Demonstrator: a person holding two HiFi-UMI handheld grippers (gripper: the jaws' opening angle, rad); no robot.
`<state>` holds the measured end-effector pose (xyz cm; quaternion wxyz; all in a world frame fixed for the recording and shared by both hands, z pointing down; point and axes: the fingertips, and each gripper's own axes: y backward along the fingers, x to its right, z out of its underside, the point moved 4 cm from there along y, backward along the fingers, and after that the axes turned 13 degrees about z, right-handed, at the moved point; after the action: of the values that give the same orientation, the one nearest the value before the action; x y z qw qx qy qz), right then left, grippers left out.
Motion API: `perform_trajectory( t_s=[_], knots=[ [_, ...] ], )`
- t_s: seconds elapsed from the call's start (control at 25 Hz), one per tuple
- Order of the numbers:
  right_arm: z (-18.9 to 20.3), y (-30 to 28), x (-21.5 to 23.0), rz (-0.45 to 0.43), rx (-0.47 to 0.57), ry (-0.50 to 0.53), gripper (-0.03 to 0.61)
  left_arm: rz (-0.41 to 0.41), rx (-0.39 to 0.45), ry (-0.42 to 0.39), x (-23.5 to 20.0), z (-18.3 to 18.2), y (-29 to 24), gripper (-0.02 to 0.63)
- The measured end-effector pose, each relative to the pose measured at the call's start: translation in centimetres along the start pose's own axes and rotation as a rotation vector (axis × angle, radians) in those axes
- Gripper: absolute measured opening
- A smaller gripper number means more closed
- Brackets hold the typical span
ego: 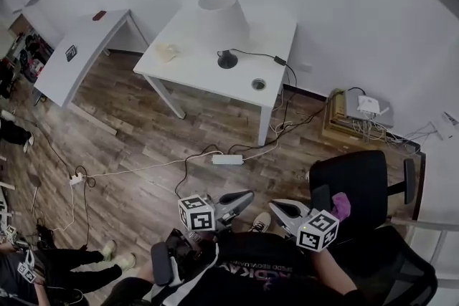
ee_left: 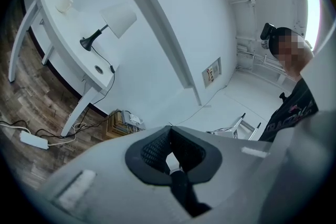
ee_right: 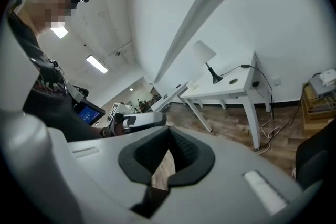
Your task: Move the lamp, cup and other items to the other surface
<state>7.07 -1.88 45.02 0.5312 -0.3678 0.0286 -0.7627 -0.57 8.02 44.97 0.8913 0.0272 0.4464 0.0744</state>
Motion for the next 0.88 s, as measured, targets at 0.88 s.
perform_trajectory(
  t_s=[0.88],
  knots=[
    [0.4, -1.7, -2.2, -0.076, -0.053, 0.01, 0.005, -0.018, 0.032, -0.001, 1.0, 0.0, 2.2, -0.002]
  ],
)
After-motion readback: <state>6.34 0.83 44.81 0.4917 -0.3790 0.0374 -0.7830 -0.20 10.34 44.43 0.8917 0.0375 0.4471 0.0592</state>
